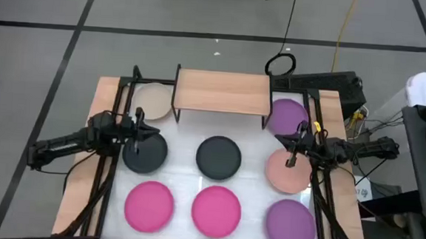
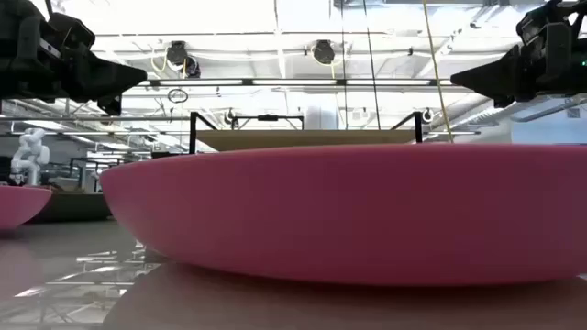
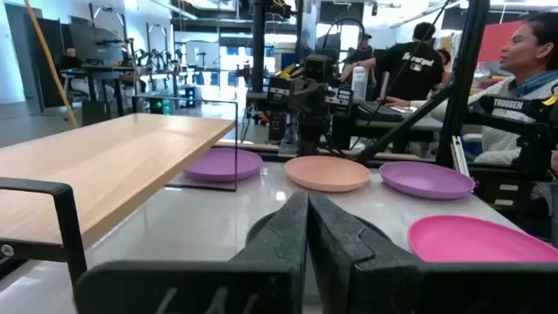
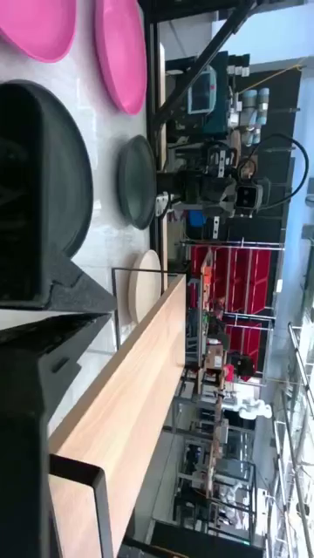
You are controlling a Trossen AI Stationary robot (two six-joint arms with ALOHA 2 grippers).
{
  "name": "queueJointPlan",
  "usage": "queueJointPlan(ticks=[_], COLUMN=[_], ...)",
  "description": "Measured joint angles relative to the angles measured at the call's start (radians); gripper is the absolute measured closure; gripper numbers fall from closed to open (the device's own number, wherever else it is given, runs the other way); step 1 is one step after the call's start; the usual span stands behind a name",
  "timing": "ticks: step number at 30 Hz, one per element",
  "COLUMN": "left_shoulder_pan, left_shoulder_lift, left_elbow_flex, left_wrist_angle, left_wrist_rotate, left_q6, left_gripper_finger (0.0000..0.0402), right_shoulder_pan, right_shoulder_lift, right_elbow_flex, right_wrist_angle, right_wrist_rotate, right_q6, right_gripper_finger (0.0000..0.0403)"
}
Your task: Place and stack plates onto a shelf
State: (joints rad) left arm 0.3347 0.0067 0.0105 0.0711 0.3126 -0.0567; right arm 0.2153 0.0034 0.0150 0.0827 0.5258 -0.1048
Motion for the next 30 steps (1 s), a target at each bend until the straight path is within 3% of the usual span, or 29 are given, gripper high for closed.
queueJointPlan(ticks=[10,18,30], left_shoulder_pan=[0.000,0.000,0.000], left_shoulder_lift=[0.000,0.000,0.000], left_elbow_flex=[0.000,0.000,0.000], left_wrist_angle=[0.000,0.000,0.000], left_wrist_rotate=[0.000,0.000,0.000], left_q6=[0.000,0.000,0.000], left_gripper_finger=[0.0382,0.0382,0.0382], right_shoulder_pan=[0.000,0.000,-0.009], right_shoulder_lift=[0.000,0.039,0.332], right_elbow_flex=[0.004,0.087,0.376], right_wrist_angle=[0.082,0.082,0.023], right_wrist_rotate=[0.003,0.003,0.084], right_q6=[-0.055,-0.132,-0.233], right_gripper_finger=[0.0403,0.0401,0.0333])
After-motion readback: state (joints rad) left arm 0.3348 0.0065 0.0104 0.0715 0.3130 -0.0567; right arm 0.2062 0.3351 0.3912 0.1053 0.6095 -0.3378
